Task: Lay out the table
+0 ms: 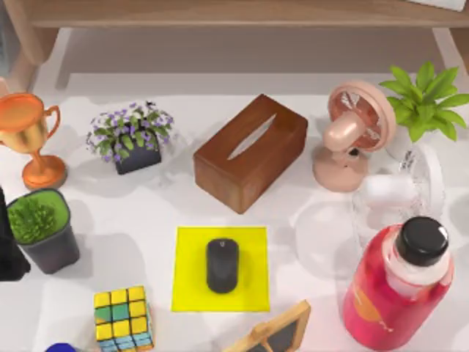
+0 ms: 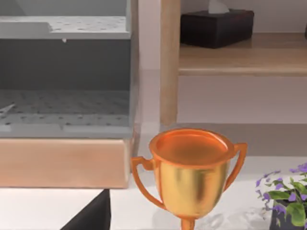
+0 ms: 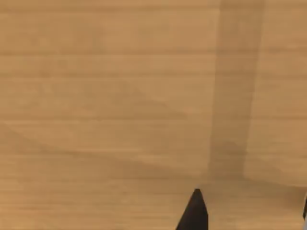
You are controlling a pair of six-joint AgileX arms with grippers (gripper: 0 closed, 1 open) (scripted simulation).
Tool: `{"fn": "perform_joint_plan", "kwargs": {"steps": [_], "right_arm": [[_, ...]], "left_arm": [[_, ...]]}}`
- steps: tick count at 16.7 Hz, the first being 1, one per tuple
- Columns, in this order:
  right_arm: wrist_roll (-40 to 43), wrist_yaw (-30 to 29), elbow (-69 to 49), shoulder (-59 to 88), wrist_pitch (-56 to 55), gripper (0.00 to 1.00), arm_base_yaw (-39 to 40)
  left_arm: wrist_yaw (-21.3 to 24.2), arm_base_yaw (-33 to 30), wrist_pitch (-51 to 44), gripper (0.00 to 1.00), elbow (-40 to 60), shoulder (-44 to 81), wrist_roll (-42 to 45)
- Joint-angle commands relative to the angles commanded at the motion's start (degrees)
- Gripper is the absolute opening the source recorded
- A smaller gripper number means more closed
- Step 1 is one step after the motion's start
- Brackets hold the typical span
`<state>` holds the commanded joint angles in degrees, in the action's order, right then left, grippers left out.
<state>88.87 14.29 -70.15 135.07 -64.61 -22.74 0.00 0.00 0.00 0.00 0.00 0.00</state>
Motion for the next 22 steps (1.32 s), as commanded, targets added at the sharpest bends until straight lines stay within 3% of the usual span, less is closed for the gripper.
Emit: {"fn": "perform_joint_plan", "kwargs": {"steps": [3,4,15,22], "right_arm": [[0.0,0.0,0.0,0.0,0.0,0.98,0.0],[0.0,0.0,0.0,0.0,0.0,1.00,0.0],[-2.0,-0.7,2.6,-1.1,1.7,1.00,0.0],[-22.2,-5.9,13.4,-26.1,16.2,1.00,5.4]], "left_arm": [[0.0,0.0,0.0,1.00,0.0,0.0,0.0],[0.0,0.0,0.0,1.00,0.0,0.0,0.0],[0.0,0.0,0.0,1.00,0.0,0.0,0.0],[0.0,0.0,0.0,1.00,0.0,0.0,0.0]]}}
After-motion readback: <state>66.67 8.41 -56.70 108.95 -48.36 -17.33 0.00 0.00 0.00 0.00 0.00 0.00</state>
